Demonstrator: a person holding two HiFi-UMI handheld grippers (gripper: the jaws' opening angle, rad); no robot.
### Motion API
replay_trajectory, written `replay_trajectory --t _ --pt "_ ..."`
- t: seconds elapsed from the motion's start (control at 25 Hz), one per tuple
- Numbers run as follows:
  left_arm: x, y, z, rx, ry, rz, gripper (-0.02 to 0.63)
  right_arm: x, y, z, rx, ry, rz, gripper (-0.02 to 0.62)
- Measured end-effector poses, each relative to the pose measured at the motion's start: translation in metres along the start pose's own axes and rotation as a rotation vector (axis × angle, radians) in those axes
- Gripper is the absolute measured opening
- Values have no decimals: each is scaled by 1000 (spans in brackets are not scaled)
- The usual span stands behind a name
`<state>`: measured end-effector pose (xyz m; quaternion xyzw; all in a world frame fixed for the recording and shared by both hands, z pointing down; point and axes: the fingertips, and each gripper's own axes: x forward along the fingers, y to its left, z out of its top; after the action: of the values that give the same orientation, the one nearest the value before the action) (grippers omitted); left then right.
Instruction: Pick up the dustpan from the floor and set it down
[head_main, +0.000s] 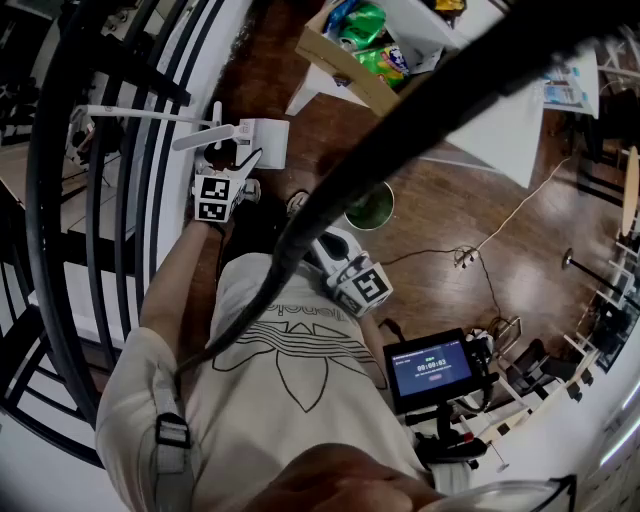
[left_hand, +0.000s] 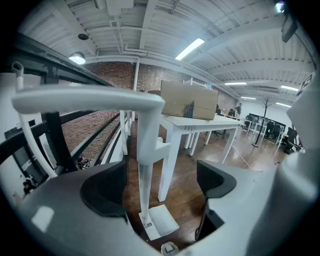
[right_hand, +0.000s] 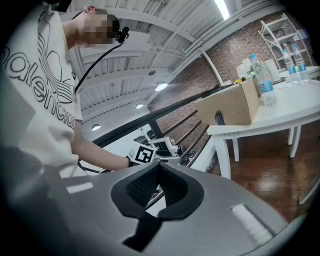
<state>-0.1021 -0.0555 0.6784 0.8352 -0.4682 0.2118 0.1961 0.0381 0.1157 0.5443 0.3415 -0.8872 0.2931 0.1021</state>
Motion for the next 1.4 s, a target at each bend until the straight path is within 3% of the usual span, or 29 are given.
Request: replay_trajectory --t 0.28,0.32,0.36,0.6,0.92,1.08,1.4 --pt "53 39 3 59 -67 18 447 9 -9 -34 87 17 -62 3" --pt "54 41 1 57 -55 19 200 10 -9 -37 99 19 -68 3" --pt "54 42 0 53 -39 22 80 10 -8 -39 107 20 -72 3" --pt "39 35 12 58 4 -10 78 12 -6 -30 88 -30 -84 3" --pt "-39 6 93 49 -15 7 77 13 -11 24 -31 -184 -61 3" --pt "-65 -7 125 75 -37 3 75 20 -14 47 -78 -213 -21 2" --pt "-83 -18 144 99 -58 -7 77 30 -20 72 -148 -271 25 3"
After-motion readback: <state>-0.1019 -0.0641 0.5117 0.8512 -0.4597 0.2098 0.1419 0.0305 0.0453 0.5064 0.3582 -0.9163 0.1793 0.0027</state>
